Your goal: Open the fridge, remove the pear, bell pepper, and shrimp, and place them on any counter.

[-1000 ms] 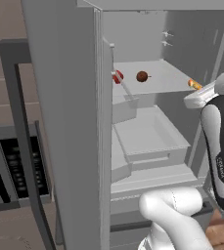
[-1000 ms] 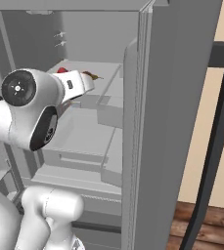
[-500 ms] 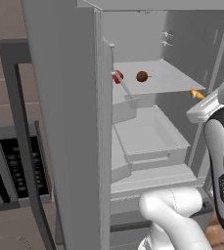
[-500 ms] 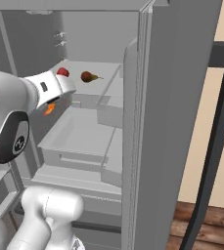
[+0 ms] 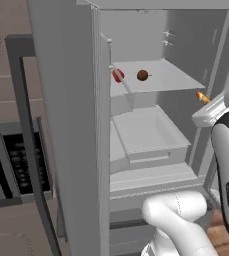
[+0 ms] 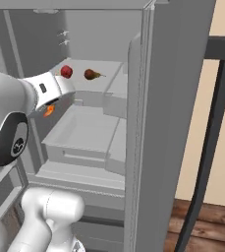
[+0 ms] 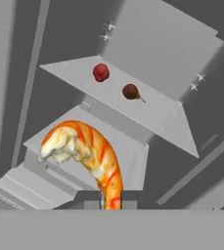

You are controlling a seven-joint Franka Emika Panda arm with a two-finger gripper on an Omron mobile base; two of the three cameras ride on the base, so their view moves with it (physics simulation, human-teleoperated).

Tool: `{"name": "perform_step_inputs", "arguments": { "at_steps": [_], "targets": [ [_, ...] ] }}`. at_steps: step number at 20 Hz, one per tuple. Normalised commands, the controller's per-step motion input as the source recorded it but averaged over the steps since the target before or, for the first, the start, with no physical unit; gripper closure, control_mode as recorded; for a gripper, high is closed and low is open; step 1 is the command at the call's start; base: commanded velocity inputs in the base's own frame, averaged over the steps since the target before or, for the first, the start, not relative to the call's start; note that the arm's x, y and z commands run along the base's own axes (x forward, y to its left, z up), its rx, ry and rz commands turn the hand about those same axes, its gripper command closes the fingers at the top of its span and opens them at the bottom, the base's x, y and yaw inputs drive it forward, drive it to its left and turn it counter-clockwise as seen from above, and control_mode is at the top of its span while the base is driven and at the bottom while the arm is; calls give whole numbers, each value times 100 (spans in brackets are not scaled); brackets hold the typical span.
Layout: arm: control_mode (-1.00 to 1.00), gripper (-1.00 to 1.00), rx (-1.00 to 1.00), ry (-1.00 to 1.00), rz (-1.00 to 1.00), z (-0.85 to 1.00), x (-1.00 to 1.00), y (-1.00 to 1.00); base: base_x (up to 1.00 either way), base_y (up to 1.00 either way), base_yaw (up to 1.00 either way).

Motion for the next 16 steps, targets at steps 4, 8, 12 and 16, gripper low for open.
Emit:
{"name": "perform_step_inputs", "arguments": {
  "at_steps": [4, 8, 12, 16],
  "targets": [
    [100, 100, 0, 0, 0, 0, 0, 0, -100, -19, 8],
    [100, 100, 0, 0, 0, 0, 0, 0, -100, -21, 16],
    [100, 100, 0, 0, 0, 0, 0, 0, -100, -3, 36],
    [100, 100, 0, 0, 0, 0, 0, 0, -69, 0, 82]
  ]
}}
